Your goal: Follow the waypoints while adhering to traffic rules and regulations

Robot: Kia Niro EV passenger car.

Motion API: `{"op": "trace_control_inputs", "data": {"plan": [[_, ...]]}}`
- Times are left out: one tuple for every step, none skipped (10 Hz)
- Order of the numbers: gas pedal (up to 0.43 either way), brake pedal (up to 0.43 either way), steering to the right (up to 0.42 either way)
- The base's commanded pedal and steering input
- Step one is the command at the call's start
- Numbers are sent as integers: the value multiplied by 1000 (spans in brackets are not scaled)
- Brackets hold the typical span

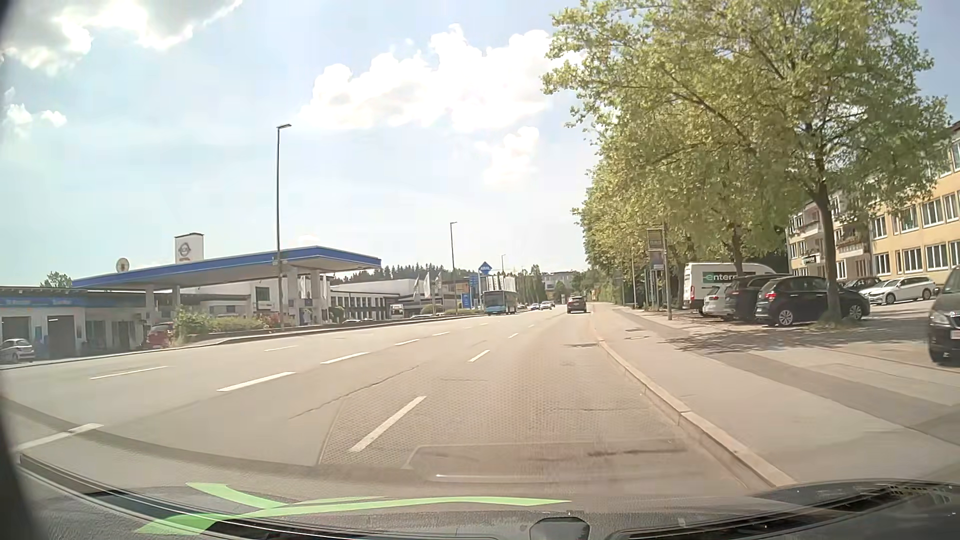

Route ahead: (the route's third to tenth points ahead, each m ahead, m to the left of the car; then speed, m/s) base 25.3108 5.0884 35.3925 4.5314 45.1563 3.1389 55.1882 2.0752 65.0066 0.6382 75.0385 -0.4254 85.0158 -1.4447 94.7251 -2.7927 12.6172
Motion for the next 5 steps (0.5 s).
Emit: {"op": "trace_control_inputs", "data": {"plan": [[177, 0, 15], [177, 0, 16], [177, 0, 16], [177, 0, 16], [177, 0, 16]]}}
